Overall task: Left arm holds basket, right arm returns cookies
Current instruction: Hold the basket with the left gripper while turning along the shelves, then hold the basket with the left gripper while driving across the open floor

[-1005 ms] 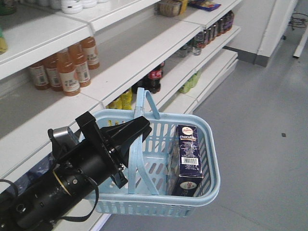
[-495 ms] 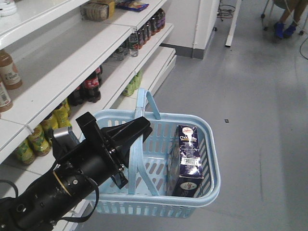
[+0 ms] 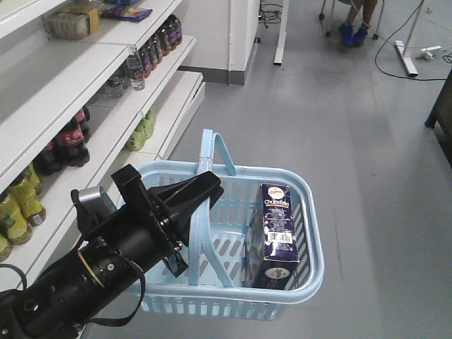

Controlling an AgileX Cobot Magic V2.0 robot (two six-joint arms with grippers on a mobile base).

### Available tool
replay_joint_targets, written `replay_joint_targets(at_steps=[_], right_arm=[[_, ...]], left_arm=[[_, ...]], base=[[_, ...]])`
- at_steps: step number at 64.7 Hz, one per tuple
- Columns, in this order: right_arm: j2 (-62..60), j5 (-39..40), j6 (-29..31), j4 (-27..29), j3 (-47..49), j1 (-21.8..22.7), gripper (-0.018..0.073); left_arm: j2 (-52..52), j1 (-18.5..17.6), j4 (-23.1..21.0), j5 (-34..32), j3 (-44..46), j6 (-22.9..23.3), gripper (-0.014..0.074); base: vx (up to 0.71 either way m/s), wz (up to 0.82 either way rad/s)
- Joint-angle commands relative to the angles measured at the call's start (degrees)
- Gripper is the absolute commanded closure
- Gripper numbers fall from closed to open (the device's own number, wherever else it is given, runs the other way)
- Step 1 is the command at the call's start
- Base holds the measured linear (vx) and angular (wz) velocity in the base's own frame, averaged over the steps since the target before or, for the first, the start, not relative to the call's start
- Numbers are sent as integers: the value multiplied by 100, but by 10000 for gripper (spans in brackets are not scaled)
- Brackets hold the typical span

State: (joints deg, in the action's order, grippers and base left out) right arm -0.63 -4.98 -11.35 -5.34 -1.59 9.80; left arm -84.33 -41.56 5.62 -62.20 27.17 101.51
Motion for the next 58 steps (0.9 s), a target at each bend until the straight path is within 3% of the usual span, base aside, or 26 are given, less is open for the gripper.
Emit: replay_joint_targets(at_steps=[1, 58], right_arm=[[63, 413, 79, -16, -102, 26, 565], [63, 418, 79, -16, -102, 26, 565]], left_arm=[[237, -14, -70, -1645, 155, 3, 596], [237, -14, -70, -1645, 155, 3, 596]], base=[[5, -26], [5, -15]])
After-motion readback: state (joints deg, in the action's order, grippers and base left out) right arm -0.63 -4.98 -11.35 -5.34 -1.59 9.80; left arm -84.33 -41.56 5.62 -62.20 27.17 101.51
